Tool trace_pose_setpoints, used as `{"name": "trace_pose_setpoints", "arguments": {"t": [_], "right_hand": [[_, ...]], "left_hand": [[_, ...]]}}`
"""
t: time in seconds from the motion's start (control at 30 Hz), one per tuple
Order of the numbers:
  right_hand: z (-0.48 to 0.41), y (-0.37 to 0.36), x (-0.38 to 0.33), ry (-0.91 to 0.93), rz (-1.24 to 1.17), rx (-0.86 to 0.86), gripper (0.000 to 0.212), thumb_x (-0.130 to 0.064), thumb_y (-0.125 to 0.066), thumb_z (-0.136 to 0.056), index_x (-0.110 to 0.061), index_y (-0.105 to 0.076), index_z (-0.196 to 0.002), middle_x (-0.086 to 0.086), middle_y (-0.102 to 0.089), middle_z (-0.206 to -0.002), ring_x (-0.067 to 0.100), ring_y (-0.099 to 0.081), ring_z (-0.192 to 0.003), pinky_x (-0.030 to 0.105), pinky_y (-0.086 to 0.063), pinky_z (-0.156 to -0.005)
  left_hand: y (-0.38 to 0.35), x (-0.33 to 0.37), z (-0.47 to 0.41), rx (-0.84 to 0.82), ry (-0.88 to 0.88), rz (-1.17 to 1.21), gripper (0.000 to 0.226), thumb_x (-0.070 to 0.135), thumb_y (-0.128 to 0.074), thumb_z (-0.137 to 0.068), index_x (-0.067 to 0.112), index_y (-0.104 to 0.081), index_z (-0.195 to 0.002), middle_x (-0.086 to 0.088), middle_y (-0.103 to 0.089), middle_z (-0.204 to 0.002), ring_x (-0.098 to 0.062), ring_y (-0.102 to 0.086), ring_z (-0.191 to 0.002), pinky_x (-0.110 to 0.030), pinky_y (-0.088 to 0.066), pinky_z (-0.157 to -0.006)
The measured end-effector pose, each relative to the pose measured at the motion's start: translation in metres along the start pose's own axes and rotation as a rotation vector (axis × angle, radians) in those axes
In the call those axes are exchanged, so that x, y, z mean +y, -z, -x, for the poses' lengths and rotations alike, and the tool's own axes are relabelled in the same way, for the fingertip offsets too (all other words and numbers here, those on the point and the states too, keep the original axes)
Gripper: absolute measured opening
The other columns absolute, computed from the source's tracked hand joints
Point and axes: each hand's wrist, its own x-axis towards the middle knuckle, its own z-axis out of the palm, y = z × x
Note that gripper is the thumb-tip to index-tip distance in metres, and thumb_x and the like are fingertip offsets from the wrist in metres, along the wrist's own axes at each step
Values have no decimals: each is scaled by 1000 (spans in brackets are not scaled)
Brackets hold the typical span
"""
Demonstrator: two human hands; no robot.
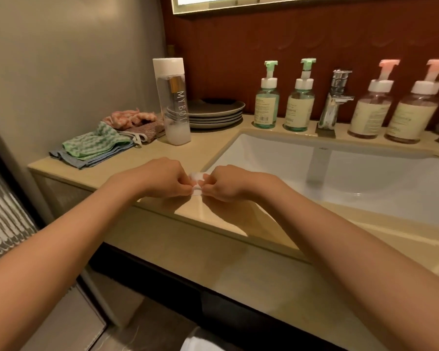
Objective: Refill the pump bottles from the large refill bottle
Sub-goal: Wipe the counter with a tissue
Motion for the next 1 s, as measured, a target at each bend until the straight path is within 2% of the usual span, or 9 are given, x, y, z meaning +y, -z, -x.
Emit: {"name": "trace_pose_setpoints", "arguments": {"t": [0.1,0.2,0.27,0.4,0.5,0.63,0.83,1.0], "right_hand": [[16,0,3,-27,-11,14,36,-34,-38,-100,-9,-61,-112,4,-55,-94,18,-51,-84,28,-36,-76],[35,3,13,-74,-23,38,37,-33,-38,-100,-9,-61,-116,4,-55,-97,18,-51,-85,27,-37,-78],[44,7,20,-109,-9,48,37,-34,-40,-99,-9,-61,-116,6,-58,-99,19,-53,-86,28,-40,-79],[73,15,43,-213,36,82,36,-35,-45,-97,-10,-62,-116,6,-61,-101,19,-57,-88,29,-46,-85],[99,17,61,-261,72,121,34,-34,-47,-96,-10,-65,-112,3,-60,-93,19,-57,-84,27,-46,-79],[139,20,87,-321,46,147,35,-35,-46,-96,-9,-67,-108,2,-60,-87,16,-57,-78,24,-44,-74],[197,27,118,-425,25,178,35,-35,-45,-97,-12,-68,-110,0,-61,-86,9,-51,-66,16,-38,-60],[242,29,140,-544,6,219,35,-36,-44,-97,-14,-69,-109,3,-65,-96,11,-55,-74,21,-39,-69]], "left_hand": [[-2,14,7,33,-13,-17,28,35,-50,-94,19,-72,-101,10,-53,-62,-7,-42,-56,-18,-28,-50],[-10,30,8,93,-55,-4,27,34,-53,-92,19,-73,-102,1,-67,-79,-7,-46,-58,-17,-30,-51],[-16,42,6,130,-80,29,27,34,-53,-92,22,-72,-107,-2,-70,-86,-8,-49,-61,-17,-32,-52],[-21,84,3,167,-171,60,26,33,-54,-92,22,-70,-109,-2,-71,-91,-10,-56,-68,-18,-42,-61],[-23,115,0,174,-241,55,26,33,-56,-91,22,-69,-111,0,-71,-94,-10,-59,-74,-20,-46,-67],[-26,156,2,208,-342,63,28,32,-57,-90,21,-68,-113,0,-71,-101,-7,-56,-74,-17,-42,-69],[-27,214,10,216,-509,16,29,31,-56,-92,21,-66,-117,0,-69,-106,-9,-55,-79,-20,-45,-77],[-29,262,17,228,-629,-10,29,25,-54,-93,20,-64,-120,-2,-66,-112,-13,-59,-89,-20,-41,-77]]}}
